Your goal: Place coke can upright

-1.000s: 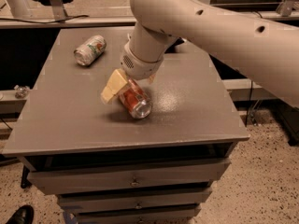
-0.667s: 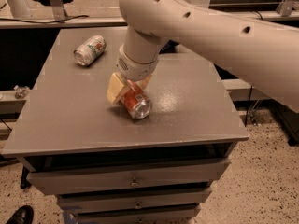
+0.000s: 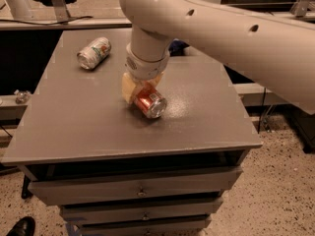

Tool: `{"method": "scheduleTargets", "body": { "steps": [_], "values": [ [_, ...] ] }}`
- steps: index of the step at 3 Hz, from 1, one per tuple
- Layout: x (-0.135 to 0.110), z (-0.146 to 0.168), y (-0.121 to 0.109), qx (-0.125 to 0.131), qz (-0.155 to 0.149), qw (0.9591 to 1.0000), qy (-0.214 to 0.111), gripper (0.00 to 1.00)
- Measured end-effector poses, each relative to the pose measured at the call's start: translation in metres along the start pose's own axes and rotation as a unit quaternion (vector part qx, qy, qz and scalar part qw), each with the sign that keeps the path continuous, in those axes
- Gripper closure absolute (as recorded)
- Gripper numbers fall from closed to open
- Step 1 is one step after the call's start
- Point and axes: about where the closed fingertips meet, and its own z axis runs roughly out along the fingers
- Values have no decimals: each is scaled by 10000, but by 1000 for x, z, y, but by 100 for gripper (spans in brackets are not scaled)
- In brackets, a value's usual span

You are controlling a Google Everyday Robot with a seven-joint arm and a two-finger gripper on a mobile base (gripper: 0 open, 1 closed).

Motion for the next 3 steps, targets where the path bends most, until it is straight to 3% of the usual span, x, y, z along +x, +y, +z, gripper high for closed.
{"method": "scheduleTargets", "body": {
  "steps": [1, 2, 3],
  "values": [
    [-13, -27, -27, 223, -153, 9987, -428, 100],
    [-28, -57, -56, 194, -360, 9919, -1199, 100],
    [-34, -82, -70, -63, -531, 9753, -2145, 100]
  ]
}}
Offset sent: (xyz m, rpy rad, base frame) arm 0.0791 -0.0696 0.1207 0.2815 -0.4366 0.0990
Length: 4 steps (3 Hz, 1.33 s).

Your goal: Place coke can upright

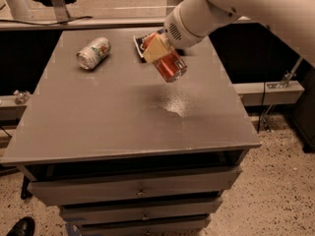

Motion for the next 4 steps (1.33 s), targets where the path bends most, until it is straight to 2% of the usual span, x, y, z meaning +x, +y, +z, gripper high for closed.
{"method": "scheduleTargets", "body": {
  "steps": [1, 2, 3, 4],
  "values": [
    [-16, -10, -3, -387, 49, 9926, -1152, 100],
    [-34, -27, -17, -565, 312, 9690, -2387, 100],
    [-45, -54, -38, -480, 345, 9408, -3338, 100],
    [-65, -61, -8, -588, -137, 9315, -3588, 100]
  ]
}}
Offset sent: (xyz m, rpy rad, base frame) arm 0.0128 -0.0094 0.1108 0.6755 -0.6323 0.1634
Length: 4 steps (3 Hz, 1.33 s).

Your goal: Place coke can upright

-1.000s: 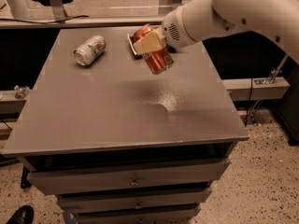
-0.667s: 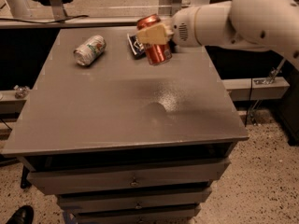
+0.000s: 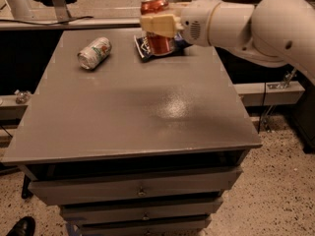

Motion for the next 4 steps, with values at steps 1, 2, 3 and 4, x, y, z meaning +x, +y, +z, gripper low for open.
{"method": "scheduleTargets", "body": {
  "steps": [1, 2, 3, 4],
  "values": [
    [0, -1, 3, -105, -127, 9999, -7, 100],
    [14, 0, 2, -374, -352, 9987, 37, 100],
    [35, -4, -2, -516, -378, 9978, -154, 100],
    [56, -7, -5, -561, -365, 9969, -406, 100]
  ]
}}
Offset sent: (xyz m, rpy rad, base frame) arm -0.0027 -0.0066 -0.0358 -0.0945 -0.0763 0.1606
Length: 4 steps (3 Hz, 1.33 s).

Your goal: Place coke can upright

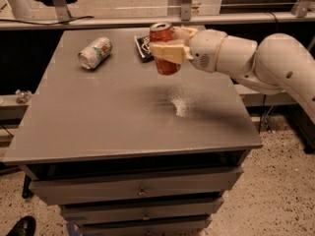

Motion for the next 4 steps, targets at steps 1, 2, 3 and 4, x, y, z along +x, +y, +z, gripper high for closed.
{"method": "scheduleTargets", "body": {
  "steps": [1, 2, 3, 4],
  "values": [
    [20, -3, 1, -64, -1, 9999, -152, 100],
    [38, -8, 0, -93, 31, 9999, -128, 100],
    [53, -12, -3, -50, 188, 9998, -47, 100],
    [54, -12, -3, -50, 195, 9998, -43, 100]
  ]
}}
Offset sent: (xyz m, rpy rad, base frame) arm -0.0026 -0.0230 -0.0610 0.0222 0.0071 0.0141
